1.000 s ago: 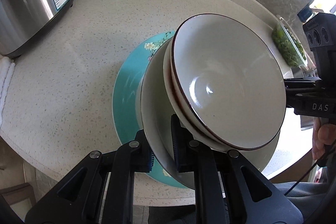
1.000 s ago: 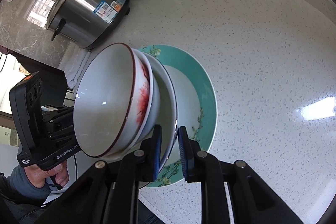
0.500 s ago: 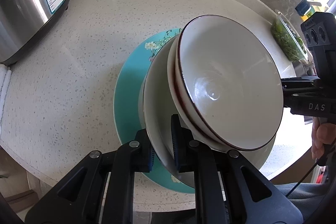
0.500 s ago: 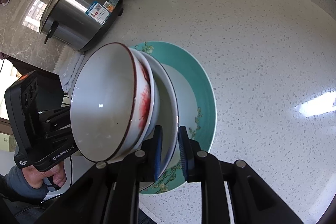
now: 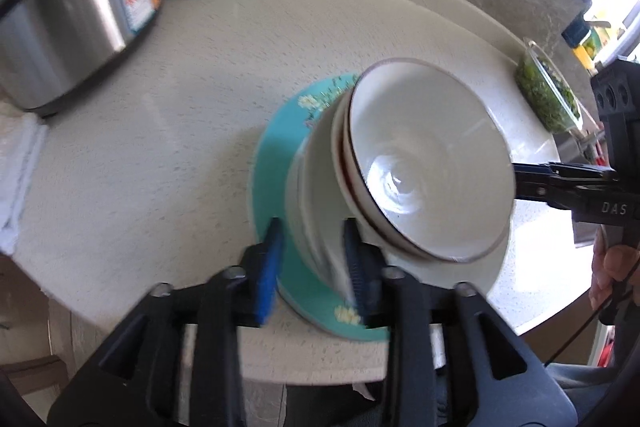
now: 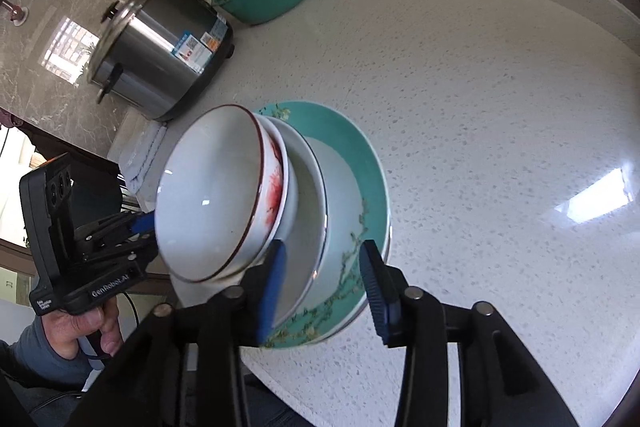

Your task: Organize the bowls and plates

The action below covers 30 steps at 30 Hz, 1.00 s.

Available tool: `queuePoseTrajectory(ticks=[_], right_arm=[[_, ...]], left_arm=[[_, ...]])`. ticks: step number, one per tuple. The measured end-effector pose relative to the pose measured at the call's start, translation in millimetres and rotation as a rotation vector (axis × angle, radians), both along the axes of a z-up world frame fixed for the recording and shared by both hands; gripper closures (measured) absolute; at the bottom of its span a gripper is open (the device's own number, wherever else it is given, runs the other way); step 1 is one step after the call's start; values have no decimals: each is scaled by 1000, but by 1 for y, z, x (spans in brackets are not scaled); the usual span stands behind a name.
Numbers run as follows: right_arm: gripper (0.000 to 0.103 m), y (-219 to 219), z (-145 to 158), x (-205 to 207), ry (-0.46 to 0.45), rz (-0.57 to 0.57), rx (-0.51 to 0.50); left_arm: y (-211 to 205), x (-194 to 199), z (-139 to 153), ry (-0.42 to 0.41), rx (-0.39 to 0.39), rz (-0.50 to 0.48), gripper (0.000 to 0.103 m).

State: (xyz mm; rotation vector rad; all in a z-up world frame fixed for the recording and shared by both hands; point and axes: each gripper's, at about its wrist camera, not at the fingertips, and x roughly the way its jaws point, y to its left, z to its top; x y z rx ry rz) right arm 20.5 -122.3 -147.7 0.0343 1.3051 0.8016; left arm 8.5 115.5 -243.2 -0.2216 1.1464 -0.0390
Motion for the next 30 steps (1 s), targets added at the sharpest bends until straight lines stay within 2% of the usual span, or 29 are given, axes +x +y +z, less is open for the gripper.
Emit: queuePoseTrajectory(ticks=[1,2,3,4,5,6,9,15,19,23,26,30], right_arm=[[37,-7,7,-1,-7,-9,16],[26,-13,12,-2,-19,-16,25],[25,-18,19,-3,-33,-19,35],[25,-23,26,-4,-49,-18,45],[21,-27,32,-4,-60,-23,54],[18,-32,39,-4,-71,-38,61],[0,-49,60,-5,-103,-100,103],[0,-60,90,-19,-171,-184,68],[0,-59,99,-32,-211,-274,38],[0,-49,96,-40,-185,-403,28],[0,-31,98,-49,-160,-515,3],[0,-11,103,-66,-191,-622,-35]], left_arm=[[2,-5,6,-7,10,14,54],[4,-13,17,-25,25,35,39],[5,-18,25,-45,36,50,24],[5,-23,34,-68,49,66,18],[4,-29,46,-99,68,85,7],[1,-32,58,-133,78,98,0],[-12,-33,87,-199,105,104,0],[-42,-17,116,-237,144,61,0],[-43,-1,116,-238,115,36,0],[-38,3,113,-240,145,-25,0],[-24,14,103,-178,145,-104,0],[-2,30,89,-120,199,-165,0]])
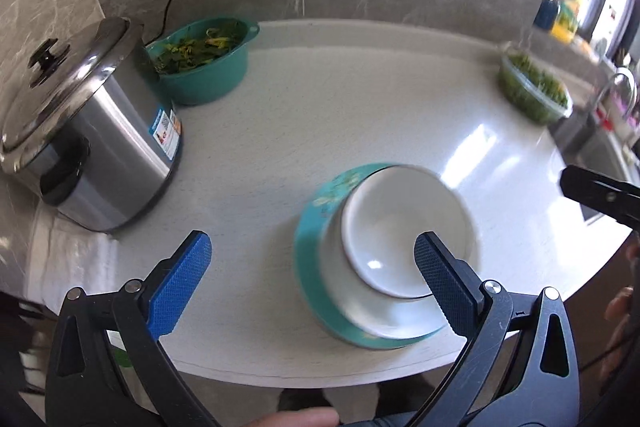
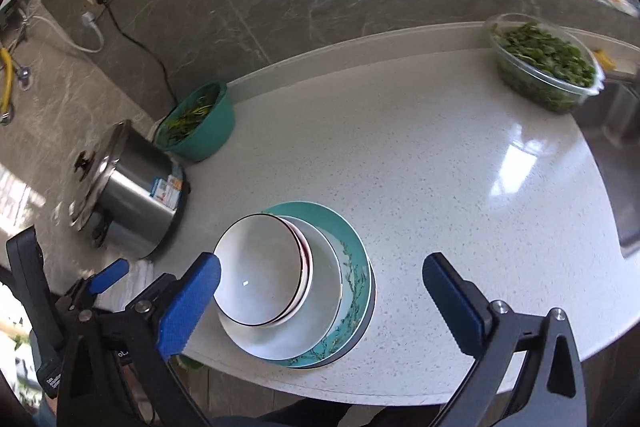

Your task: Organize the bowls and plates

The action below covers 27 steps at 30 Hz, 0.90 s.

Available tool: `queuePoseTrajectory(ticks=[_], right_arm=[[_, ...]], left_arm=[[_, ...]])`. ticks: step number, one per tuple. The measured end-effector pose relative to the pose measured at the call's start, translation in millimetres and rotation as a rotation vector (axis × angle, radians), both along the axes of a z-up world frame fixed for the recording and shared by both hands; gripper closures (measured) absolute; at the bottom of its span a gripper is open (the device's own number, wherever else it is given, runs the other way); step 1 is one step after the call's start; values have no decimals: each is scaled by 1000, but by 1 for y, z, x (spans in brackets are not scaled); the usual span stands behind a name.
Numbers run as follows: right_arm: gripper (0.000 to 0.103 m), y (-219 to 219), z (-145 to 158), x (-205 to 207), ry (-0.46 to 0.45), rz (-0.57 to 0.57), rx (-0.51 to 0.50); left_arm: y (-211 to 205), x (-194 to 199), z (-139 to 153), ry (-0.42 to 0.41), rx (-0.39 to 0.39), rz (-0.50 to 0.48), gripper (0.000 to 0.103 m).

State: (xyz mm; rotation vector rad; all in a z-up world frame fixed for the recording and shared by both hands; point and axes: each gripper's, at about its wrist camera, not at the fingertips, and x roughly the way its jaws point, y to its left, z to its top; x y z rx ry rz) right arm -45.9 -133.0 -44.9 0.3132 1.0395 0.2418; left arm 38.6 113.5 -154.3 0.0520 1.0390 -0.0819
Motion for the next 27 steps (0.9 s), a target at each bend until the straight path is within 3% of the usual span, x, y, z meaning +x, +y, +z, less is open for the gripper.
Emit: queuePoseTrajectory(ticks=[5,10,27], right_arm=[[0,19,-5,-10,51,-89,-58],[0,25,2,-18,40,-119,-100],[0,24,-2,-9,64,-136,-163]], left_arm=[[15,12,-6,63,-49,-51,0],[11,19,-4,61,-56,-107,0],[-5,27,5,50,-20,-95,0]])
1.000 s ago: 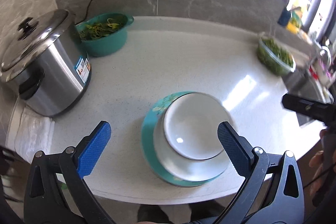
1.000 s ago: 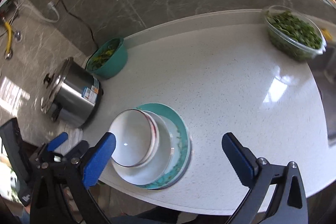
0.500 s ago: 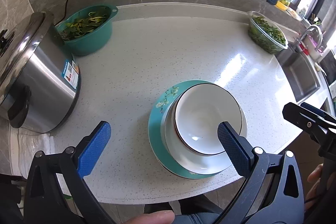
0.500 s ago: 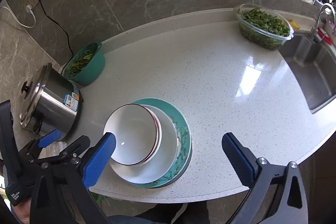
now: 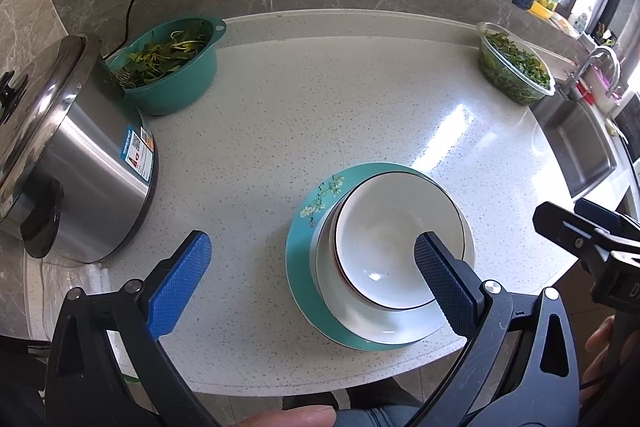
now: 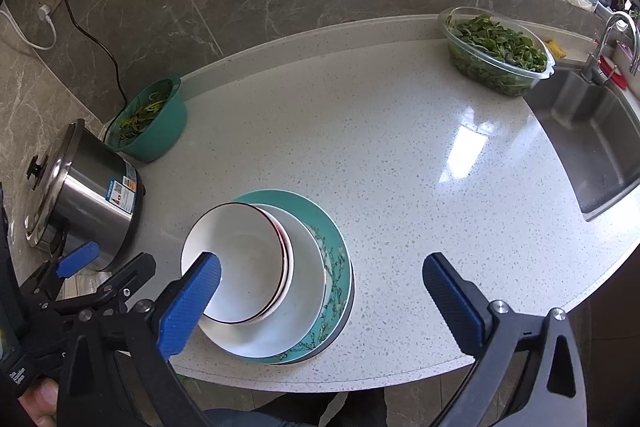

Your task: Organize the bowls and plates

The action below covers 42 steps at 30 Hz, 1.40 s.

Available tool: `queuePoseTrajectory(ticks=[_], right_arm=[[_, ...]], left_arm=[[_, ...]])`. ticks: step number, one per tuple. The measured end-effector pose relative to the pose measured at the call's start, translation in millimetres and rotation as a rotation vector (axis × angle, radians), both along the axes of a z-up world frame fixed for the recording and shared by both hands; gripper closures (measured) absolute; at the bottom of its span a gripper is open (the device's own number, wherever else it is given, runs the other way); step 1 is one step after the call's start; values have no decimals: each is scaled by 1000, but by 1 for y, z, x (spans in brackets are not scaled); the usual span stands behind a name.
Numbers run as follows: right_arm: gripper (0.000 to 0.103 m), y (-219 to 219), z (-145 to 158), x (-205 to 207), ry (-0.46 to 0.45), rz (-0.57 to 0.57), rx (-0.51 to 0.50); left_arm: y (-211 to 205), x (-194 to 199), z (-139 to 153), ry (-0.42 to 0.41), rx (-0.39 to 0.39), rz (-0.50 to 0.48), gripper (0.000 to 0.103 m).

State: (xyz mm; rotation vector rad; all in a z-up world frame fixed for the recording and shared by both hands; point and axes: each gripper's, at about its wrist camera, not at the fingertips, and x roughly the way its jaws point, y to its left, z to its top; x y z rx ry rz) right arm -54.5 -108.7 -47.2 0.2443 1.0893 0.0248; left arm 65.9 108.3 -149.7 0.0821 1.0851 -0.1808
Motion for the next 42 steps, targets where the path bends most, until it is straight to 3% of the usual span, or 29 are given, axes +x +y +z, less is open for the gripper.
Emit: queuePoseTrajectory(ticks=[13,42], right_arm=[[0,10,-5,5,17,-3,-74],[0,11,-6,12,23,10,-90]], left_arm=[[0,8,-3,-2,15,15,0],[-6,8,-8,4,20,22,0]])
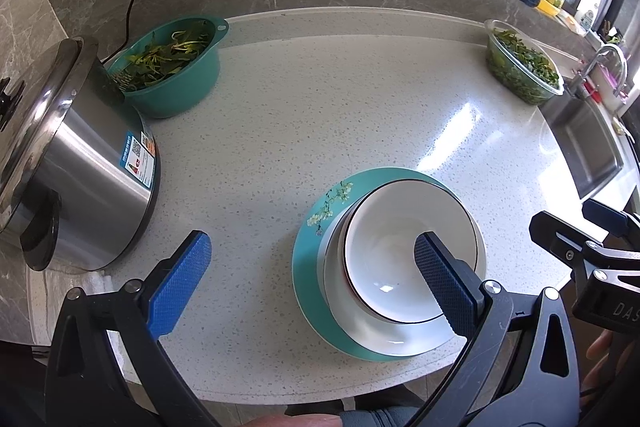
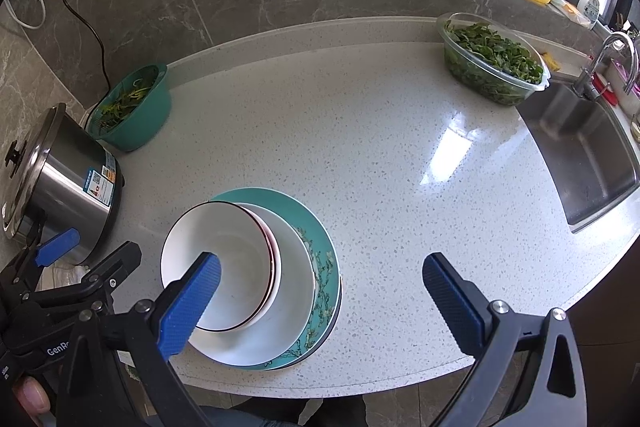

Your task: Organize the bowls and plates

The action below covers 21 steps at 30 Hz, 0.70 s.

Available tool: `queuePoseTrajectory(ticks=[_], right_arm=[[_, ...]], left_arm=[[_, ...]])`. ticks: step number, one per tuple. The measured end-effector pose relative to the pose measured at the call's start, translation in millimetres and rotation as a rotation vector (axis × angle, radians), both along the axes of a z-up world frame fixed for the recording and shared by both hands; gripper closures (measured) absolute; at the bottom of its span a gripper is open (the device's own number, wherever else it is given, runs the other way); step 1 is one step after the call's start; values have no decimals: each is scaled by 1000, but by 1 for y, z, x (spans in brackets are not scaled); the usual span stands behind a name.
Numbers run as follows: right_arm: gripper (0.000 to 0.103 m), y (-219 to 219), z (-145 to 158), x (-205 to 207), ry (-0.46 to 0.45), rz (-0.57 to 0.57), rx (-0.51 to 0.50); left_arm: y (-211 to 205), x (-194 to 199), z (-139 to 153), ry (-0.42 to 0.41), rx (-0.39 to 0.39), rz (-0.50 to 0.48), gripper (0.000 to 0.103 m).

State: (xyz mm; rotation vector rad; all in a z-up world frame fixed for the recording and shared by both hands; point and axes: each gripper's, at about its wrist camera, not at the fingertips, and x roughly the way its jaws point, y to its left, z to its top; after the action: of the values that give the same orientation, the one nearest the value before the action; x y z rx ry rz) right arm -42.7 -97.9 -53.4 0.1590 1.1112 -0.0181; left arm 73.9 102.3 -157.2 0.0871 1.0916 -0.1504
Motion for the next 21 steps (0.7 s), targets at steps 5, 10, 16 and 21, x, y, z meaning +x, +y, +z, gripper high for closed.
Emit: queuePoseTrajectory(ticks=[5,10,16,21], right_arm=[[0,-1,-1,0,3,2,-2],[0,-2,-2,0,4,5,-5],[0,-2,-2,0,4,5,-5],[0,-2,-2,0,3,6,-6]], left_arm=[[-1,1,-1,2,1,-2,0],[-1,1,-2,3,3,-4,0],[-1,2,-2,4,4,-6,0],[-1,1,-2,5,4,-4,0]])
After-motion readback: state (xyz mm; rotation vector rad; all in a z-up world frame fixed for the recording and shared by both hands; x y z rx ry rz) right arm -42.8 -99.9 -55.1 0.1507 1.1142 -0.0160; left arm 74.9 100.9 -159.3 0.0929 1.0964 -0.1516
